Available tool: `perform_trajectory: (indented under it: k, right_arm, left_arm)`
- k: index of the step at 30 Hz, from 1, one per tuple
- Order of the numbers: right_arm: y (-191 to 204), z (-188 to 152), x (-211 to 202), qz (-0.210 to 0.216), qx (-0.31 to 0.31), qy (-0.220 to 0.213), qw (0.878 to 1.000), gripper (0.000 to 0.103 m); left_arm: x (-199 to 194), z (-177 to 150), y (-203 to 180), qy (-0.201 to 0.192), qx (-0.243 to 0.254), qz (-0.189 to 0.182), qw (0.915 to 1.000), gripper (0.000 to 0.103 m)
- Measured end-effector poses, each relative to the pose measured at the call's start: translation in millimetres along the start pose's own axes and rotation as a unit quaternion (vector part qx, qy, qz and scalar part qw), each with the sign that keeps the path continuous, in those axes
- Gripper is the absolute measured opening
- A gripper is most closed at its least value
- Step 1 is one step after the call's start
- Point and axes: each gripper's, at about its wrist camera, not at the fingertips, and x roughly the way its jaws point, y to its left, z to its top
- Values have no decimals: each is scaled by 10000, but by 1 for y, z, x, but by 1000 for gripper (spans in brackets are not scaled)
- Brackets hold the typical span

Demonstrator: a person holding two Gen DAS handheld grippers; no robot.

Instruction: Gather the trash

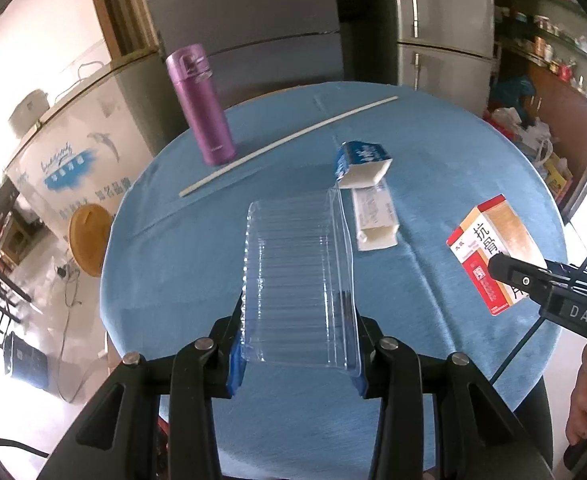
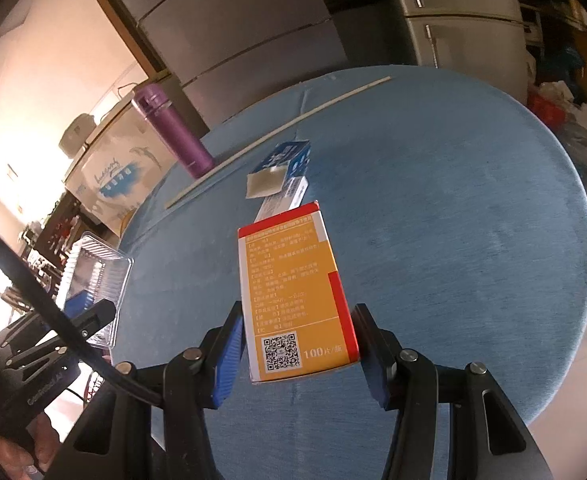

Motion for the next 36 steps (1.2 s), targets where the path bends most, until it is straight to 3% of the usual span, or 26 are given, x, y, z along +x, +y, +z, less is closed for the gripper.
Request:
perform_trajectory:
  k: [17,36]
  right_arm:
    - [-39,4,-32,-19,458,-287,9985,55]
    - [-40,3,-49,4,466,-453,9979,55]
  left_arm:
    - [-13,23,-47,-185,526,-30,9984,43]
    - [-40,29,-57,-548,737,-1,9958,43]
